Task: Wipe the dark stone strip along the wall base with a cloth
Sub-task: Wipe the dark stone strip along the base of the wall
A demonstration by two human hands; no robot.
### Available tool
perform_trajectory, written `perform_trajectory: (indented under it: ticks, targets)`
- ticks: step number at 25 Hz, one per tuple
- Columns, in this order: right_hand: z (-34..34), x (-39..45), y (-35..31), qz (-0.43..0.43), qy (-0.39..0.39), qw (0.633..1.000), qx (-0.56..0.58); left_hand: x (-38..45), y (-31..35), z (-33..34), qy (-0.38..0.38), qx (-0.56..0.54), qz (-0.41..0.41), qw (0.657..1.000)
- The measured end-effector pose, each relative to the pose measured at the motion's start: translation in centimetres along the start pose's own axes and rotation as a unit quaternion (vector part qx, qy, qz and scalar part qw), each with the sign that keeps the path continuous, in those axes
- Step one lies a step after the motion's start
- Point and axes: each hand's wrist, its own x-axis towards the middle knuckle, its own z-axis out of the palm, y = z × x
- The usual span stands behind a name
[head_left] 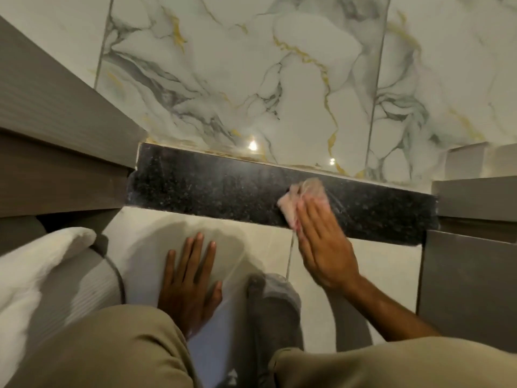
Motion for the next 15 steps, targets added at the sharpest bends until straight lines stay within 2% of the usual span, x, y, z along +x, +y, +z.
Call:
perform_trajectory:
  ticks: [2, 3, 4, 6, 7, 9, 11, 12, 13, 15]
  targets:
    - [-0.1, 4.0, -0.6, 0.112, 0.04, 0.992, 0.029, 1.2, 0.7, 0.1, 0.001, -0.001, 0.035, 0.999]
    - [0.1, 5.0, -1.4, 0.129, 0.038, 0.99, 0.041, 1.6, 0.9, 0.2, 0.0, -0.005, 0.05, 0.999]
    - [0.7, 4.7, -2.0, 0.113, 0.032, 0.992, 0.042, 1.8, 1.1, 0.1, -0.001, -0.007, 0.061, 0.998]
    - [1.4, 0.5, -2.1, 0.022, -0.007, 0.999, 0.026, 2.3, 1.4, -0.1, -0.001, -0.009, 0.068, 0.998]
    - [1.1, -2.6, -1.5, 0.015, -0.024, 0.999, 0.028, 2.5, 1.5, -0.1, -0.001, -0.009, 0.068, 0.998]
    - [0.5, -5.4, 1.0, 0.089, -0.017, 0.996, 0.026, 2.5, 1.5, -0.3, 0.003, -0.009, 0.071, 0.997]
    - [0.2, -2.1, 2.0, 0.224, 0.034, 0.973, 0.036, 2.6, 1.6, -0.3, 0.005, -0.002, 0.076, 0.997]
    - [0.1, 0.4, 1.6, 0.264, 0.061, 0.961, 0.045, 2.7, 1.6, -0.3, 0.005, 0.004, 0.076, 0.997]
    - [0.3, 2.2, 0.8, 0.262, 0.068, 0.962, 0.047, 2.7, 1.6, -0.4, 0.006, 0.008, 0.079, 0.997]
    - [1.4, 1.4, -0.7, 0.169, 0.044, 0.984, 0.043, 2.7, 1.5, -0.5, 0.007, 0.01, 0.089, 0.996]
